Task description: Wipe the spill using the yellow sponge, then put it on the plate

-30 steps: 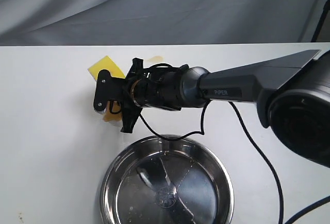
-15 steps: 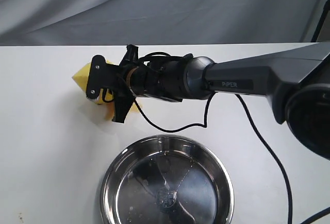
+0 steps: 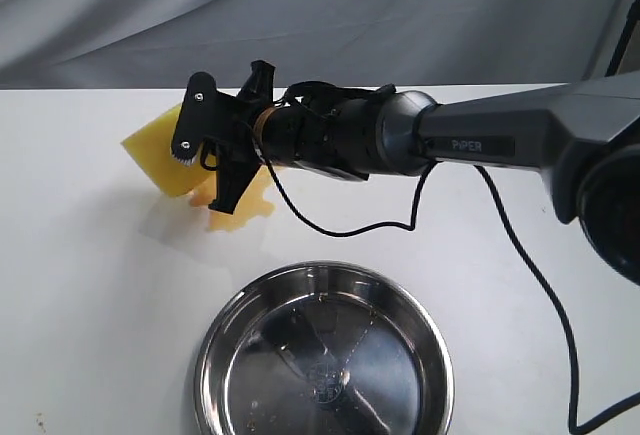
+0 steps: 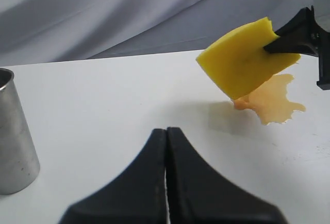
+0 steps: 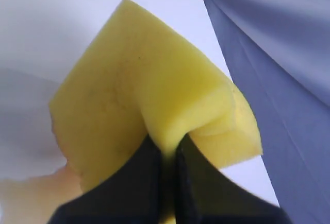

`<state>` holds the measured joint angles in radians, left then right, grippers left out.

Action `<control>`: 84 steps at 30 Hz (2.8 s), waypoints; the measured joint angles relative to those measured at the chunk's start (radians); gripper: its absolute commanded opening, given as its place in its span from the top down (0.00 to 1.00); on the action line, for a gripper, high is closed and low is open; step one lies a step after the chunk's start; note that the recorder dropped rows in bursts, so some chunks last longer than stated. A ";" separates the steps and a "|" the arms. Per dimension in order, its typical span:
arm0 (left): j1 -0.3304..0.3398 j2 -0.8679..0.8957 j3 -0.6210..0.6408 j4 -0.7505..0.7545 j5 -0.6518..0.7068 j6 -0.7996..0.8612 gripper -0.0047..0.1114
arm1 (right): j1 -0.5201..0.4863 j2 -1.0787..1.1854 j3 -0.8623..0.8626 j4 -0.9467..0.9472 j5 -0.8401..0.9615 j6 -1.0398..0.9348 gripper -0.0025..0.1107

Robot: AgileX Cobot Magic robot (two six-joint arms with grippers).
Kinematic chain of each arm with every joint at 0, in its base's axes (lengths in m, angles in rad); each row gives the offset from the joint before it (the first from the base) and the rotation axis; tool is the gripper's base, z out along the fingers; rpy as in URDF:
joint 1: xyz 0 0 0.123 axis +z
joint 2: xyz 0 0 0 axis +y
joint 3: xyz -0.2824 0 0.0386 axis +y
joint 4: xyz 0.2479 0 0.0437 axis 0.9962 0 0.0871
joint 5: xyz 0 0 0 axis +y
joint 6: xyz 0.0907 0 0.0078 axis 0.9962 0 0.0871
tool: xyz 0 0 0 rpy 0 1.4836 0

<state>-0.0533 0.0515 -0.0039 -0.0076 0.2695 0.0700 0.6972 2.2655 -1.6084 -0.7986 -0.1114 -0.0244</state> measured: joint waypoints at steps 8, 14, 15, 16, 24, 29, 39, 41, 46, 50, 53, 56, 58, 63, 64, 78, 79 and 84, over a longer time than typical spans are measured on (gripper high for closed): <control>0.000 0.000 0.000 0.000 0.000 0.000 0.96 | -0.032 0.000 -0.068 0.002 0.019 0.000 0.98; 0.000 0.000 0.000 0.000 0.000 0.000 0.96 | -0.079 0.057 -0.072 0.066 0.097 0.002 0.98; 0.000 0.000 0.000 0.000 0.000 0.000 0.96 | -0.079 0.074 -0.072 0.068 0.097 0.002 0.98; 0.000 0.000 0.000 0.000 0.000 0.000 0.96 | -0.079 0.097 -0.072 0.067 0.097 0.002 0.98; 0.000 0.000 0.000 0.000 0.000 0.000 0.96 | -0.026 0.110 -0.084 0.071 0.293 -0.010 0.98; 0.000 0.000 0.000 0.000 0.000 0.000 0.96 | 0.048 0.110 -0.084 0.068 0.346 -0.045 0.98; 0.000 0.000 0.000 0.000 0.000 0.000 0.96 | 0.115 0.110 -0.084 0.068 0.390 -0.053 0.98; 0.000 0.000 0.000 0.000 0.000 0.000 0.96 | 0.117 0.110 -0.084 0.068 0.393 -0.053 0.98; 0.000 0.000 0.000 0.000 0.000 0.000 0.96 | 0.119 0.104 -0.084 0.068 0.393 -0.053 0.98; 0.000 0.000 0.000 0.000 0.000 0.000 0.96 | 0.119 0.079 -0.084 0.068 0.393 -0.051 0.98; 0.000 0.000 0.000 0.000 0.000 0.000 0.96 | 0.117 0.053 -0.084 0.068 0.388 -0.035 0.98; 0.000 0.000 0.000 0.000 0.000 0.000 0.96 | 0.107 0.036 -0.084 0.071 0.384 -0.015 0.98; 0.000 0.000 0.000 0.000 0.000 0.000 0.96 | 0.093 0.023 -0.084 0.071 0.382 0.007 0.98; 0.000 0.000 0.000 0.000 0.000 0.000 0.96 | 0.060 -0.006 -0.084 0.077 0.380 0.044 0.98; 0.000 0.000 0.000 0.000 0.000 0.000 0.96 | 0.055 -0.010 -0.084 0.077 0.378 0.055 0.98; 0.000 0.000 0.000 0.000 0.000 0.000 0.96 | 0.025 -0.106 -0.084 0.146 0.351 0.181 0.98; 0.000 0.000 0.000 0.000 0.000 0.000 0.96 | 0.023 -0.112 -0.084 0.160 0.351 0.181 0.98; 0.000 0.000 0.000 0.000 0.000 0.000 0.96 | 0.008 -0.146 -0.082 0.227 0.400 0.181 0.98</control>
<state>-0.0533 0.0515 -0.0039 -0.0076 0.2695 0.0700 0.7055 2.1193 -1.6906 -0.5718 0.2888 0.1568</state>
